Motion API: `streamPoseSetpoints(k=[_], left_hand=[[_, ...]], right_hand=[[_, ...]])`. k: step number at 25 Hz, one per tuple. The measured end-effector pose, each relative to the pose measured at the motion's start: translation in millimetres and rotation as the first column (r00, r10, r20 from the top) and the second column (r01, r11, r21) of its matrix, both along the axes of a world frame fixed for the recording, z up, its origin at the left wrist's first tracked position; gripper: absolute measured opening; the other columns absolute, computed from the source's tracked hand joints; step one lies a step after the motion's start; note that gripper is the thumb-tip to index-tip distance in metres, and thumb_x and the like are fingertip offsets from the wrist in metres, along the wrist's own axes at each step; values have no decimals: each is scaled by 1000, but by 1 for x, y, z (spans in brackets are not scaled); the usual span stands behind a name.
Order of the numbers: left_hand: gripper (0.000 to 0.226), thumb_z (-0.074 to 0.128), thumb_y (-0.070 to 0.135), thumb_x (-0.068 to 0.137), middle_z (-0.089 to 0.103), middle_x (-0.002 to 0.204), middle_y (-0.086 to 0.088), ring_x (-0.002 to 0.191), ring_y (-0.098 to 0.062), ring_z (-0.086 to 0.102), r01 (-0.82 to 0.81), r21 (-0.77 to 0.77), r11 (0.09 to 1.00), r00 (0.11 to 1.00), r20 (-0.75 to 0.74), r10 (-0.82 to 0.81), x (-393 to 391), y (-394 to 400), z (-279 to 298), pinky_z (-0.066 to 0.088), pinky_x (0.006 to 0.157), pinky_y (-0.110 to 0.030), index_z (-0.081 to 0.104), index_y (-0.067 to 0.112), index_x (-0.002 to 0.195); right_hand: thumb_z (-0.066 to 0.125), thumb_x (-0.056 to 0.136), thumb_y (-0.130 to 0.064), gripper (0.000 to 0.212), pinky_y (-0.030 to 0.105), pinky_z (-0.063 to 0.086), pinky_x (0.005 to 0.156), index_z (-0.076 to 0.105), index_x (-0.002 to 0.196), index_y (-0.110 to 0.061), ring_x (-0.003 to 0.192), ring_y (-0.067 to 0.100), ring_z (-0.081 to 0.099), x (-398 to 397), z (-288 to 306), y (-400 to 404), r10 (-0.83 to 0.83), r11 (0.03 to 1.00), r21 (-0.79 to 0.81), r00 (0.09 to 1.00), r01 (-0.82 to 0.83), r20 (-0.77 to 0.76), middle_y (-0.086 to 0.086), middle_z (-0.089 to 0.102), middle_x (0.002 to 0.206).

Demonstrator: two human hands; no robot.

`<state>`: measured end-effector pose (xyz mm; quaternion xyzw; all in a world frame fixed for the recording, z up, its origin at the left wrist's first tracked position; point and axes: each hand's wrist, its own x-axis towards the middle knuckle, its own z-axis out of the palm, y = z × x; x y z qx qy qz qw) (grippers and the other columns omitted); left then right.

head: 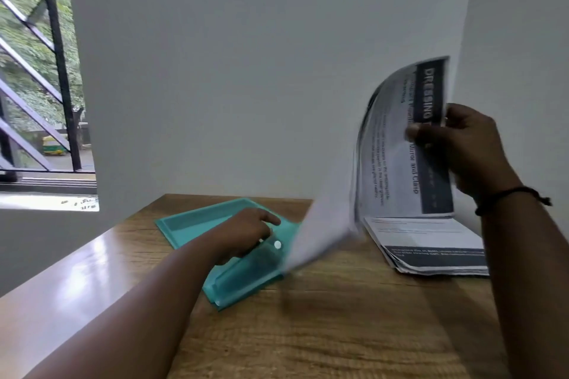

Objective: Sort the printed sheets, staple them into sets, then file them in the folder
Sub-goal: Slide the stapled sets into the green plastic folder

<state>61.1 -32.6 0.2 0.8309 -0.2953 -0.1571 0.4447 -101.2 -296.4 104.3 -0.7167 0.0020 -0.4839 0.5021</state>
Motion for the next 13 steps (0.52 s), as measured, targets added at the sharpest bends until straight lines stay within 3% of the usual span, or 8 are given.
streamPoseSetpoints(k=[1,4,6,8,9,10,12,13], left_hand=[[34,61,13,88,69,108,-18,74,-26,59,9,80,997,996,86,-16,1,-3,-3,47,59,-31,62,21,121],[37,66,22,87,67,114,-2,85,-16,63,125,153,980,991,29,-131,-13,-10,2,47,62,-20,59,32,122],[56,74,39,81,61,120,6,102,-13,60,147,314,938,969,146,-200,-23,-15,3,47,75,-20,52,30,132],[89,72,67,69,46,137,3,127,-20,44,17,539,842,921,320,-224,-26,-20,-5,38,98,-32,38,32,143],[104,65,80,62,36,146,0,135,-25,32,-73,628,775,888,394,-236,-26,-20,-7,30,107,-41,29,31,148],[118,57,89,56,25,153,-3,141,-30,21,-151,682,716,877,426,-221,-28,-19,-9,22,111,-48,20,29,151],[140,47,100,43,10,161,-5,147,-34,7,-200,713,672,923,367,-115,-25,-17,-16,9,116,-58,9,24,154],[147,45,102,36,7,162,-4,148,-34,6,-202,694,691,946,321,-46,-20,-16,-19,5,115,-62,6,24,155]], right_hand=[[69,77,3,27,23,56,59,69,99,-13,66,12,70,-1,-2,-10,47,995,94,998,-43,-46,-5,74,75],[56,85,8,26,26,56,65,64,106,-5,80,22,70,7,-10,-23,253,923,333,956,-192,-150,4,73,82],[45,92,8,23,14,51,47,64,88,-4,61,12,68,12,-18,-17,375,783,563,923,-265,-88,3,69,64],[71,75,9,15,13,49,42,71,68,-4,52,10,67,18,-26,-9,479,689,643,876,-335,-57,6,69,60],[85,56,8,19,18,53,44,74,67,-3,58,15,70,23,-31,-5,497,689,643,864,-335,-83,11,71,68],[87,52,6,27,22,56,48,74,74,-2,68,21,71,28,-35,-2,502,712,627,853,-316,-142,16,72,82],[63,81,8,16,26,58,53,68,92,-1,80,28,67,33,-34,8,416,804,550,873,-225,-252,20,66,101],[50,87,13,23,27,59,54,66,96,-1,82,29,66,33,-33,11,374,852,487,873,-190,-314,22,65,103]])
